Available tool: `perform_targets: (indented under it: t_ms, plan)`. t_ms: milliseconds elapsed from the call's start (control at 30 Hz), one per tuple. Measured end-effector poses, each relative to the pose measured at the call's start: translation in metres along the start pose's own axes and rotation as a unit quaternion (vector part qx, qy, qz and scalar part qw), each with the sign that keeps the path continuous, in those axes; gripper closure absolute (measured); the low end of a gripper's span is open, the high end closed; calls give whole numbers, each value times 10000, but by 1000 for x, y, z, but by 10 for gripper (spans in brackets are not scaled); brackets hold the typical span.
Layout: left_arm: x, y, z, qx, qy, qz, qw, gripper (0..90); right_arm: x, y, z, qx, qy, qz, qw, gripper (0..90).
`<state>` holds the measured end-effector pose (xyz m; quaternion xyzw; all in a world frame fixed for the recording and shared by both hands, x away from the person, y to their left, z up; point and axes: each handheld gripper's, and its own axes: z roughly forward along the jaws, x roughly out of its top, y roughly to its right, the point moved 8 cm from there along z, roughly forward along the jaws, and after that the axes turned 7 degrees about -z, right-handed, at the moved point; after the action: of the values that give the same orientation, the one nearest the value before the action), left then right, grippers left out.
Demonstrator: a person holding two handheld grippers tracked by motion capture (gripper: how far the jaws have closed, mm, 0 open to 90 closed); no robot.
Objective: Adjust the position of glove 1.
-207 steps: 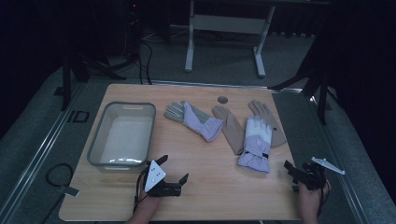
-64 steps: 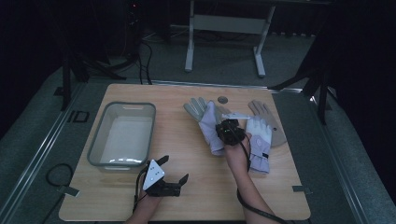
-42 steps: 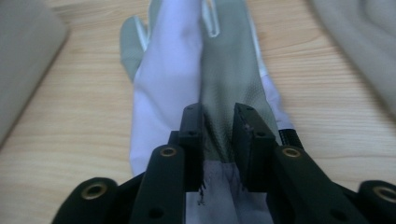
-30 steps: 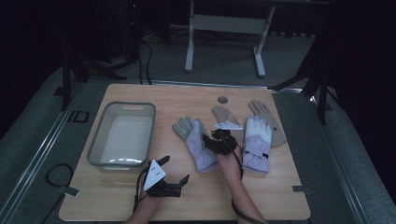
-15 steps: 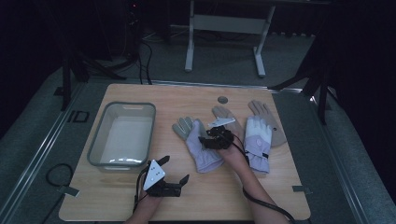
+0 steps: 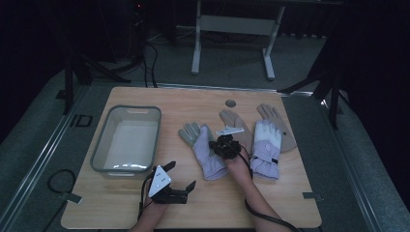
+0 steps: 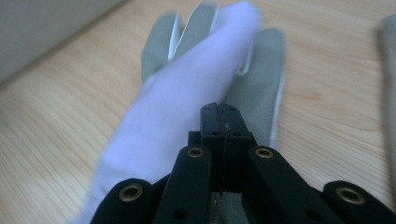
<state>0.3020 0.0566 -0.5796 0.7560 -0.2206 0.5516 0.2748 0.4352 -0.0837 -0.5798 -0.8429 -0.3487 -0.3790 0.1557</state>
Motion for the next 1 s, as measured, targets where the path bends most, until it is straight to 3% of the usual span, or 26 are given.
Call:
perform_targets:
  t_ms: [167,333,533,667,700,767,900,1000]
  plan:
    - [0,0,0,5,1,-2,10000,9,8,3,-24,-316,288,426,9982,900]
    - [0,0,0,11,-3,1,10000,9,4,10,-40,-608,523,1153,9901,900]
    - [0,0,0,14,-5,3,10000,9,-22,10,-37,-1070,421,1569,9809,900]
    - [0,0,0,17,-2,-1,10000,9,-39,8,-28,-1037,349,1823,9771,898]
    - [0,0,0,17,-2,-1,10000,9,-39,8,-28,-1037,349,1823,9771,898]
    - [0,0,0,12,1,5,10000,9,-42,7,-23,-1098,234,1600,9807,893]
    - [0,0,0,17,4,1,10000,9,-39,6,-24,-923,267,1822,9785,878]
    - [0,1,1,15,6,13,10000,9,-36,3,-26,-856,350,1855,9783,851]
